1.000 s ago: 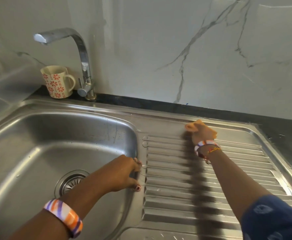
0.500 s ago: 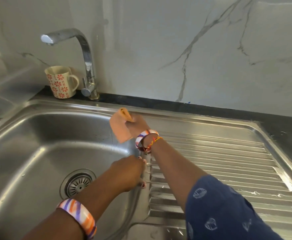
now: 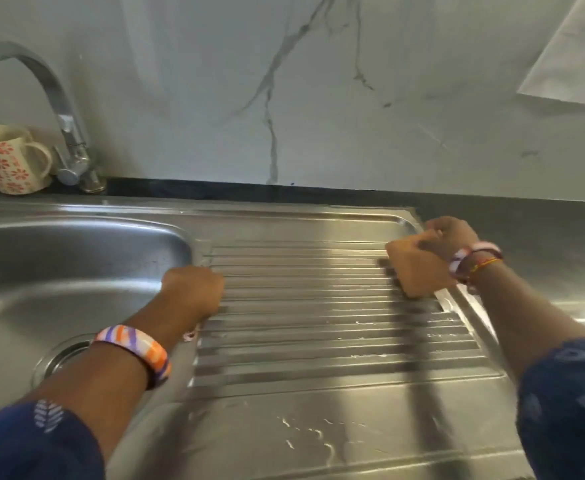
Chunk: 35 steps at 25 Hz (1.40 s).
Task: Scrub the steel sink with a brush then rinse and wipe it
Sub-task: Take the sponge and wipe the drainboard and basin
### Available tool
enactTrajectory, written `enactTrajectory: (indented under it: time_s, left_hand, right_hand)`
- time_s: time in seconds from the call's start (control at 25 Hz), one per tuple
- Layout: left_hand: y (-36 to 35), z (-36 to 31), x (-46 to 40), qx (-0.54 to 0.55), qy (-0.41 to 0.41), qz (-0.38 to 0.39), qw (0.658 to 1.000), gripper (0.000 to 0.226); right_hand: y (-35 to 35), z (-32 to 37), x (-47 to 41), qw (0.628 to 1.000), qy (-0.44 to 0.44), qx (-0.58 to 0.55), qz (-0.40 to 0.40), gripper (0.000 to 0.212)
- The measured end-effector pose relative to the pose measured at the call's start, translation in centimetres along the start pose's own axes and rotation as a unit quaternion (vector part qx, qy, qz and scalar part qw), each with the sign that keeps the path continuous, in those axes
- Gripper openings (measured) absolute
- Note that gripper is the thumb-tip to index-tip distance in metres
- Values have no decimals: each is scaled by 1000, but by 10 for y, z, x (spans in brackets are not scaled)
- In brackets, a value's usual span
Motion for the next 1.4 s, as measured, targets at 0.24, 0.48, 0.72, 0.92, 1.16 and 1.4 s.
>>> enactTrajectory:
  time_s: [0.24,0.48,0.72,0.92,1.16,1.4]
  left_hand:
    - [-24,34,-3,73,-5,21,997,32]
    - [-53,58,12,347,-38,20,937,71]
    - [-56,63,0,337,-47,-15,940,70]
    - [-69,69,3,352,28,-73,933,68]
    - [-69,69,4,314,81,-61,944,55]
    - [-52,62,-14,223,101,20,969,51]
  right_hand:
    - [-65,-30,12,949,107,295,43,58]
    - [-75,-9,2,960,46,273,31,46]
    - [-132,110,62,968,125,216,23,40]
    - [-178,224,105,966,221,123,57,29]
    - [-183,272,129,885,111,-377,251,33]
    - [-90,162,51,748,50,-617,239,12]
Point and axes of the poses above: each hand's wrist, its own x-axis away from the middle knuckle, its own y-axis out of the back of the hand, z = x × y, the point moved 3 cm from there along -x, towards the middle knuckle, and after that the axes turned 14 degrees about x, right-handed, at the moved point
